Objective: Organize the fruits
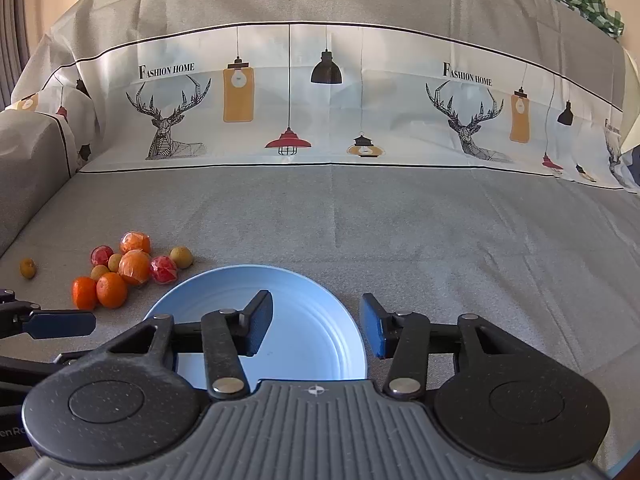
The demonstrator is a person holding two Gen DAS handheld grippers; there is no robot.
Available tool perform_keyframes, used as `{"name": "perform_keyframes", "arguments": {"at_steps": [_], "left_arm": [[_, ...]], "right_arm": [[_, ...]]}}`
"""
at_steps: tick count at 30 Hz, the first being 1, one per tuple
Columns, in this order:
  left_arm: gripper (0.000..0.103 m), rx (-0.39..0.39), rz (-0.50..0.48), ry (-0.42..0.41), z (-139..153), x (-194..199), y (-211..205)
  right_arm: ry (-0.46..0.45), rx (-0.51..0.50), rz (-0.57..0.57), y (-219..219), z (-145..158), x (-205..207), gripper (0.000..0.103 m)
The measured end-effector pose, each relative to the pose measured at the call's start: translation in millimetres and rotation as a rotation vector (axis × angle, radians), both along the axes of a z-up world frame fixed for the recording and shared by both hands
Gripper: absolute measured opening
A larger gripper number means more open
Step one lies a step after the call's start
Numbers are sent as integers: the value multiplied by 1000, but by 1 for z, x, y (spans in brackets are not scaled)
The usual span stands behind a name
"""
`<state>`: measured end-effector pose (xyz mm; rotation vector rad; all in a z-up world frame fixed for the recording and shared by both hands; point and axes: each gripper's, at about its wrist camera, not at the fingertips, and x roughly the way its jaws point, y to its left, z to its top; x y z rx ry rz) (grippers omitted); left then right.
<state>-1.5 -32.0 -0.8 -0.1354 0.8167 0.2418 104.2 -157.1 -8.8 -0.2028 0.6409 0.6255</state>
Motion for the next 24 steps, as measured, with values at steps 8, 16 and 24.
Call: {"name": "perform_keyframes", "arguments": {"at_steps": [8, 16, 24], "left_arm": [[44, -3, -20, -5, -1, 0, -3], [43, -8, -24, -14, -1, 0, -3], [43, -15, -27, -20, 0, -1, -3]], "right_arm": [[3, 7, 0, -1, 0, 1, 39], [6, 14, 2, -2, 0, 0, 38], [8, 23, 10, -2, 1, 1, 38]]}}
